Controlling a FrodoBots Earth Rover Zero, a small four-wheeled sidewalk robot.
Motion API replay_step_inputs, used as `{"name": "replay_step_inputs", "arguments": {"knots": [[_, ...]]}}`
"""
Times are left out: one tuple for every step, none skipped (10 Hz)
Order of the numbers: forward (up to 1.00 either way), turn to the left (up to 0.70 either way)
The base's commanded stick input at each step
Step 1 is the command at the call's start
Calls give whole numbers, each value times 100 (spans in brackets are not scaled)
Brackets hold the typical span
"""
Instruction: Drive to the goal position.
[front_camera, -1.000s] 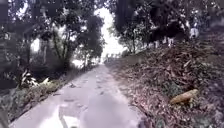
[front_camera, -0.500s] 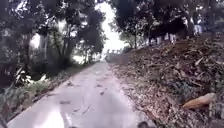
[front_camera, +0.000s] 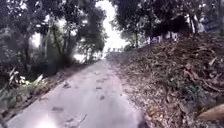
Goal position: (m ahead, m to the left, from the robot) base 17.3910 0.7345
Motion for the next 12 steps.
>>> {"name": "replay_step_inputs", "arguments": {"knots": [[50,-50],[50,-50],[50,-50],[50,-49],[50,-30],[50,-16],[50,-2],[50,0],[50,0],[50,0],[50,0],[50,0]]}}
